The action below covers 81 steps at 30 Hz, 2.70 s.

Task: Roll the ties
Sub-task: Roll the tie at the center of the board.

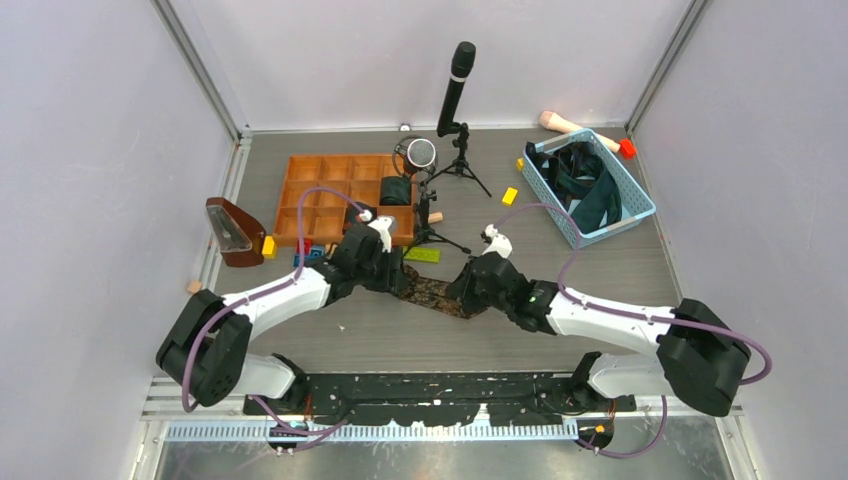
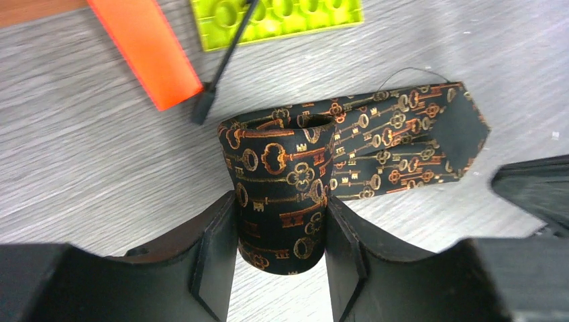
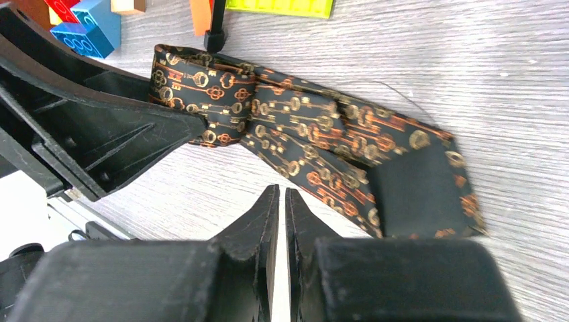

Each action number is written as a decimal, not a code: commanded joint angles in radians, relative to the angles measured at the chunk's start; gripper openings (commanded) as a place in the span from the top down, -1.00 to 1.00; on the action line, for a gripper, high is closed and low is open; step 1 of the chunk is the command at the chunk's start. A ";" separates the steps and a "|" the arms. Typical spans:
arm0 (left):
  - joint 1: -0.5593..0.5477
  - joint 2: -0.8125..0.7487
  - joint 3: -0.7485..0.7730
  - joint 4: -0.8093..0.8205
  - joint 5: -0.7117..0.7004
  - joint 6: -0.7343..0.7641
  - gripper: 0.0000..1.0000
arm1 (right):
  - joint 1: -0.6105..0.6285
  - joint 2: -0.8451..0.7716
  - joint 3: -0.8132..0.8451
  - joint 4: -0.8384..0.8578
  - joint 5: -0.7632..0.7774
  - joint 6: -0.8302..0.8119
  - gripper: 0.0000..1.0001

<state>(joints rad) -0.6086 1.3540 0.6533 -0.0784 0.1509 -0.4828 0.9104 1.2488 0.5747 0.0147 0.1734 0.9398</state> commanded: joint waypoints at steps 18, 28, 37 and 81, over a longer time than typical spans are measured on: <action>-0.196 0.075 0.251 -0.416 -0.655 0.118 0.06 | 0.003 -0.124 -0.036 -0.075 0.160 0.011 0.69; -0.282 0.187 0.322 -0.491 -0.802 0.132 0.08 | 0.002 -0.152 -0.041 -0.096 0.180 0.017 0.68; -0.352 0.305 0.405 -0.582 -0.910 0.101 0.08 | 0.001 -0.214 -0.057 -0.132 0.220 0.025 0.68; -0.505 0.409 0.525 -0.585 -0.817 0.036 -0.22 | -0.004 -0.241 -0.083 -0.159 0.239 0.039 0.62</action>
<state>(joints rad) -1.1065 1.7638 1.1519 -0.7101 -0.7082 -0.4232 0.9077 1.0187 0.4896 -0.1585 0.3805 0.9714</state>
